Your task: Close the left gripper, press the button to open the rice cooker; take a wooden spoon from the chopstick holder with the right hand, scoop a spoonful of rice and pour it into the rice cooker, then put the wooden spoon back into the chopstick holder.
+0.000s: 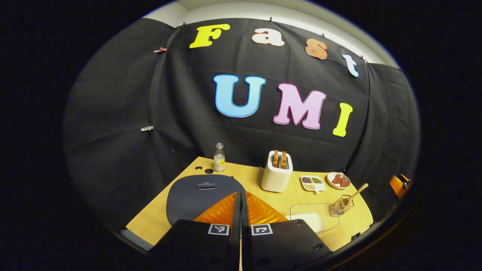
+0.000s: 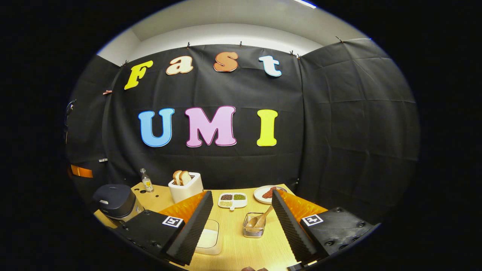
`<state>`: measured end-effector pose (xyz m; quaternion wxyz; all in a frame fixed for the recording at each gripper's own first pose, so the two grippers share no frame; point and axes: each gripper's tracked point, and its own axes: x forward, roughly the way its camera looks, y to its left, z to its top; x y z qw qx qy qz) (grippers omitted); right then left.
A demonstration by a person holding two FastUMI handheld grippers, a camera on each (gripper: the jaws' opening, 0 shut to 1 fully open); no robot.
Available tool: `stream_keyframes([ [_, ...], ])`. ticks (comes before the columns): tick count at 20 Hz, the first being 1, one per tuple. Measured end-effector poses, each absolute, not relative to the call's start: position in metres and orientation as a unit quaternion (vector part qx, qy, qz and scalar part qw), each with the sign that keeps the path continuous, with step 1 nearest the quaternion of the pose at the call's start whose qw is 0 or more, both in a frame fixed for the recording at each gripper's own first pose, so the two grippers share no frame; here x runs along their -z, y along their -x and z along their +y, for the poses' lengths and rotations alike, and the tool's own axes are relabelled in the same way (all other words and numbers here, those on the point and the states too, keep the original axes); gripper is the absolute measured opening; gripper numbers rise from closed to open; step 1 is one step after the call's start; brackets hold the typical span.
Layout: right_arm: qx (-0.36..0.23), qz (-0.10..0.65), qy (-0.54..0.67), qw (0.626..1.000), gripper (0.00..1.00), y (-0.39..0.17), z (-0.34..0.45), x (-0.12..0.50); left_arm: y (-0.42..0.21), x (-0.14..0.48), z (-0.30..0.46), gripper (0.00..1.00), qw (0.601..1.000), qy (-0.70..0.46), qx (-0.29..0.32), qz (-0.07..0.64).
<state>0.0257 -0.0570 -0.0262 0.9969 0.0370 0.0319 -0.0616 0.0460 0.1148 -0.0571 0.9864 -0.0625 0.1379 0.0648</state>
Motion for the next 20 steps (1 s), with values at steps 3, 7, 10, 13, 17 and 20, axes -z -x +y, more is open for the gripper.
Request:
stream_keyframes([
  [3, 0.066, 0.04, -0.041, 0.996, 0.98, -0.029, -0.062, 0.033, -0.053, 0.079, 0.133, 0.06, 0.979, 0.087, -0.079, 0.166],
  [7, 0.072, 0.052, -0.047, 0.995, 0.98, -0.028, -0.067, 0.042, -0.06, 0.118, 0.147, 0.05, 0.968, 0.101, -0.085, 0.215],
  [10, 0.077, 0.059, -0.044, 0.994, 0.98, -0.026, -0.072, 0.05, -0.061, 0.144, 0.154, 0.06, 0.96, 0.101, -0.089, 0.246],
  [13, 0.084, 0.067, -0.049, 0.993, 0.98, -0.025, -0.076, 0.056, -0.058, 0.163, 0.153, 0.06, 0.954, 0.101, -0.092, 0.266],
  [17, 0.089, 0.078, -0.052, 0.992, 0.98, -0.025, -0.079, 0.064, -0.054, 0.175, 0.153, 0.06, 0.951, 0.113, -0.093, 0.273],
  [20, 0.09, 0.084, -0.045, 0.991, 0.98, -0.026, -0.079, 0.069, -0.052, 0.177, 0.153, 0.06, 0.952, 0.112, -0.095, 0.27],
])
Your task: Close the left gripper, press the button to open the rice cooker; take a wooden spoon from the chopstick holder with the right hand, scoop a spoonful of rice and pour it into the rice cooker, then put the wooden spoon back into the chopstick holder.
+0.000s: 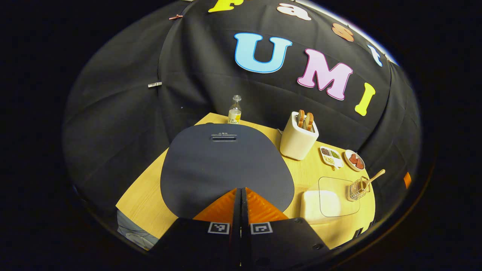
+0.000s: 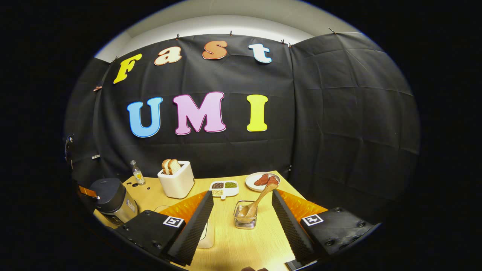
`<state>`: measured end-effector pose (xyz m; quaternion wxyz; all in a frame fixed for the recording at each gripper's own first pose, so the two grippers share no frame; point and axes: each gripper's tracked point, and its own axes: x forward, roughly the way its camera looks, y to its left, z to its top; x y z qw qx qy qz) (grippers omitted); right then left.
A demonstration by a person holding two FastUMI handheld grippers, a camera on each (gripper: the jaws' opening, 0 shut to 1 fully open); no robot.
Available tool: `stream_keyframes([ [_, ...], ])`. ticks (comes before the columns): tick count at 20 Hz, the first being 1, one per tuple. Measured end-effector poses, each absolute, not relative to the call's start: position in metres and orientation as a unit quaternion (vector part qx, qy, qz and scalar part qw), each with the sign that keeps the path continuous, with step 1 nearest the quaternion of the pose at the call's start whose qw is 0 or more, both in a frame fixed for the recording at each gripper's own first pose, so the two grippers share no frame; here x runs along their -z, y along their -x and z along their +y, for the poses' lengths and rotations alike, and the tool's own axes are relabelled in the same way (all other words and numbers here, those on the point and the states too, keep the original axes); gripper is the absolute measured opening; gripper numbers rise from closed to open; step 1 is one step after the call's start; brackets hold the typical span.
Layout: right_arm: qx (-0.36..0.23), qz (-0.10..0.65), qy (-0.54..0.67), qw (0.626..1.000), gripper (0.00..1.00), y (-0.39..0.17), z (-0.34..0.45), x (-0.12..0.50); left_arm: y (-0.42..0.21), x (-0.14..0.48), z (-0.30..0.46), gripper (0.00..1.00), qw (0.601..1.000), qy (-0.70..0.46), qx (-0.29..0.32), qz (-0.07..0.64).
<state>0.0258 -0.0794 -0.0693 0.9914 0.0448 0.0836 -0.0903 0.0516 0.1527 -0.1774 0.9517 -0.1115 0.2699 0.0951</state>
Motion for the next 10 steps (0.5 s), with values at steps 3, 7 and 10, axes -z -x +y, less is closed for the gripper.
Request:
stream_keyframes([
  [3, 0.09, 0.086, -0.044, 0.991, 0.98, -0.026, -0.078, 0.07, -0.052, 0.181, 0.153, 0.06, 0.951, 0.116, -0.1, 0.268],
  [7, 0.081, 0.09, -0.041, 0.992, 0.98, -0.028, -0.074, 0.074, -0.051, 0.181, 0.154, 0.07, 0.95, 0.128, -0.101, 0.267],
  [10, 0.077, 0.098, -0.045, 0.991, 0.98, -0.028, -0.074, 0.079, -0.054, 0.163, 0.154, 0.06, 0.957, 0.092, -0.11, 0.252],
])
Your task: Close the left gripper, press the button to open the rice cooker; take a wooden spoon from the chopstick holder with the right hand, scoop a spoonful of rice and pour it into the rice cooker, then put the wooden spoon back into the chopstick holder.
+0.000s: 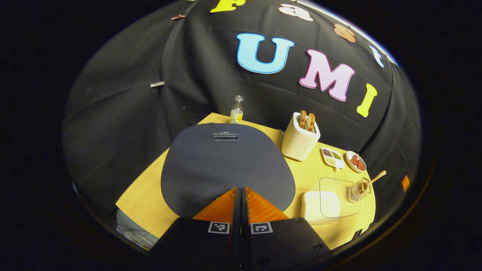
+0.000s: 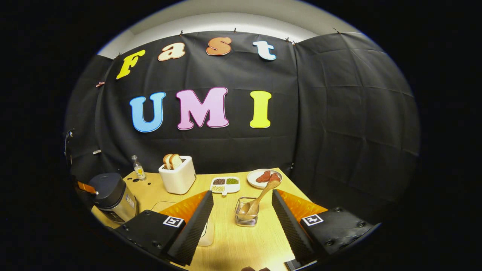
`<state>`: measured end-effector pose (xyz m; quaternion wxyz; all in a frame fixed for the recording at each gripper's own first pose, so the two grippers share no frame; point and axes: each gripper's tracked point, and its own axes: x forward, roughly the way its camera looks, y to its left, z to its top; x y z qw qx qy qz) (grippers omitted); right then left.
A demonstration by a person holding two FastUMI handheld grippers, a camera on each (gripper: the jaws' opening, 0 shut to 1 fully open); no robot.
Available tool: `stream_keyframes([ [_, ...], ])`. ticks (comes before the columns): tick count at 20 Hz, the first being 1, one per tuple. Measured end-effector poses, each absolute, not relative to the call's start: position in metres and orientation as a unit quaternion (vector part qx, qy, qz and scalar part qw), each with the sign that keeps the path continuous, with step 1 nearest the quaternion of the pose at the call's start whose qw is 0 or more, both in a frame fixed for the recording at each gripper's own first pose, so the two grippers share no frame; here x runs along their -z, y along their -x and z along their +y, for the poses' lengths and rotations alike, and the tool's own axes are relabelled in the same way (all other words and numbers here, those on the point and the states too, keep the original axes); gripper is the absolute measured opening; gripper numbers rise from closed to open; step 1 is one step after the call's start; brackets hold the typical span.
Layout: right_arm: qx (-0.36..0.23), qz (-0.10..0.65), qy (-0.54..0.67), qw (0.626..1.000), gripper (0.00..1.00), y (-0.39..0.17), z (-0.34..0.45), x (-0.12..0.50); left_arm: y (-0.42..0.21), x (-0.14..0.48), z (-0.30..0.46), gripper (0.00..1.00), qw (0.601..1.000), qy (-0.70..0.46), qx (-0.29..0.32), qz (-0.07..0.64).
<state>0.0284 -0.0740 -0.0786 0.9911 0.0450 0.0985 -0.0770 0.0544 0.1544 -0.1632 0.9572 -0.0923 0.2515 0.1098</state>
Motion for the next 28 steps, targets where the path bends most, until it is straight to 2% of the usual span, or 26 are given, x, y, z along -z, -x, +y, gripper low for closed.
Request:
stream_keyframes([
  [7, 0.071, 0.095, -0.044, 0.992, 0.98, -0.04, -0.079, 0.077, -0.044, 0.006, 0.158, 0.06, 0.984, 0.002, -0.17, 0.059],
  [13, 0.062, 0.102, -0.049, 0.992, 0.98, -0.061, -0.09, 0.083, -0.024, 0.006, 0.112, 0.1, 0.989, 0.031, -0.143, 0.035],
  [14, 0.065, 0.107, -0.052, 0.991, 0.98, -0.067, -0.095, 0.086, -0.021, 0.009, 0.107, 0.22, 0.989, 0.035, -0.142, 0.034],
  [15, 0.065, 0.111, -0.056, 0.99, 0.98, -0.072, -0.099, 0.089, -0.018, 0.012, 0.103, 0.25, 0.989, 0.034, -0.141, 0.032],
  [20, 0.069, 0.145, -0.069, 0.985, 0.98, -0.1, -0.119, 0.113, -0.014, 0.034, 0.074, 0.99, 0.99, 0.015, -0.133, 0.052],
  [28, 0.071, 0.222, -0.113, 0.966, 0.99, -0.155, -0.15, 0.178, -0.016, 0.063, 0.044, 0.98, 0.982, 0.014, -0.167, 0.087],
])
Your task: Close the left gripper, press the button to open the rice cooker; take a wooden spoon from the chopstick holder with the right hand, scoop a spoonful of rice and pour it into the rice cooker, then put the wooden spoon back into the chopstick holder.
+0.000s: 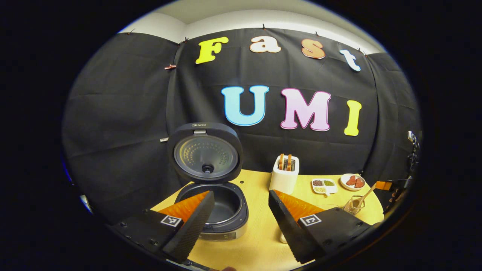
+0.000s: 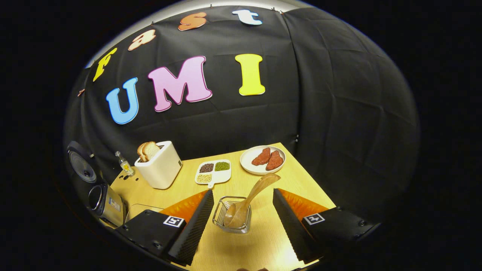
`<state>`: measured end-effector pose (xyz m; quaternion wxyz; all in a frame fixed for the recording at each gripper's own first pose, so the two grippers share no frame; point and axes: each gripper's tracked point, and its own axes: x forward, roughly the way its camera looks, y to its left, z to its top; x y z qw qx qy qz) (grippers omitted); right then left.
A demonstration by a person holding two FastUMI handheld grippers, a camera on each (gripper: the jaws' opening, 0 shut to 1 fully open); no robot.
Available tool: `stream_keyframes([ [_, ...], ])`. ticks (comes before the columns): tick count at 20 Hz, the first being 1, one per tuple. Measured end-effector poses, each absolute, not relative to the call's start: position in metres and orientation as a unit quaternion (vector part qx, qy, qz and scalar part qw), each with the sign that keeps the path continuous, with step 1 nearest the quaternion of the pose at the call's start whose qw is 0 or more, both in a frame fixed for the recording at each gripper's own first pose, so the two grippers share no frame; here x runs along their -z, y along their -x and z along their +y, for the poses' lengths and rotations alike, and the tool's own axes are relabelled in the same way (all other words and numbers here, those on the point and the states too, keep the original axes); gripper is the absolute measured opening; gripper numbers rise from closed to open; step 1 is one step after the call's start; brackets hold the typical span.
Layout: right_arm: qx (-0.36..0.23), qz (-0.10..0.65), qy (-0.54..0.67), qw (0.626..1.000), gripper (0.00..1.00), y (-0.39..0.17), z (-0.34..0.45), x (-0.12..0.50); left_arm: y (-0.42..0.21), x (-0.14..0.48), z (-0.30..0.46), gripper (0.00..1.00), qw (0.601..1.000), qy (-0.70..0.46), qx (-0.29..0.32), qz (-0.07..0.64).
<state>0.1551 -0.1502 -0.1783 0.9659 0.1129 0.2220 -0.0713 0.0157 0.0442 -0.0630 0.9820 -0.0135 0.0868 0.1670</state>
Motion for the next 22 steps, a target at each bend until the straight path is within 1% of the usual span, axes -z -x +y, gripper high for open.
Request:
stream_keyframes([
  [3, 0.066, 0.241, -0.139, 0.958, 0.99, -0.176, -0.157, 0.203, -0.013, 0.08, 0.035, 0.98, 0.978, 0.029, -0.18, 0.104],
  [6, 0.074, 0.263, -0.154, 0.95, 0.99, -0.194, -0.166, 0.229, -0.004, 0.102, 0.03, 0.98, 0.971, 0.04, -0.198, 0.128],
  [11, 0.074, 0.27, -0.161, 0.946, 0.98, -0.22, -0.168, 0.25, 0.01, 0.131, 0.022, 0.98, 0.962, 0.039, -0.216, 0.161],
  [13, 0.07, 0.275, -0.169, 0.944, 0.95, -0.228, -0.167, 0.257, 0.013, 0.136, 0.019, 0.98, 0.96, 0.05, -0.221, 0.164],
  [18, 0.073, 0.274, -0.195, 0.939, 0.47, -0.236, -0.165, 0.26, 0.015, 0.146, 0.01, 0.98, 0.959, 0.066, -0.22, 0.167],
  [20, 0.085, 0.273, -0.202, 0.937, 0.47, -0.232, -0.17, 0.255, 0.017, 0.146, 0.008, 0.98, 0.959, 0.064, -0.218, 0.166],
  [21, 0.086, 0.275, -0.205, 0.936, 0.37, -0.237, -0.17, 0.256, 0.018, 0.146, 0.006, 0.98, 0.96, 0.063, -0.215, 0.166],
  [22, 0.083, 0.275, -0.209, 0.935, 0.27, -0.231, -0.166, 0.254, 0.018, 0.147, 0.005, 0.98, 0.961, 0.061, -0.213, 0.166],
])
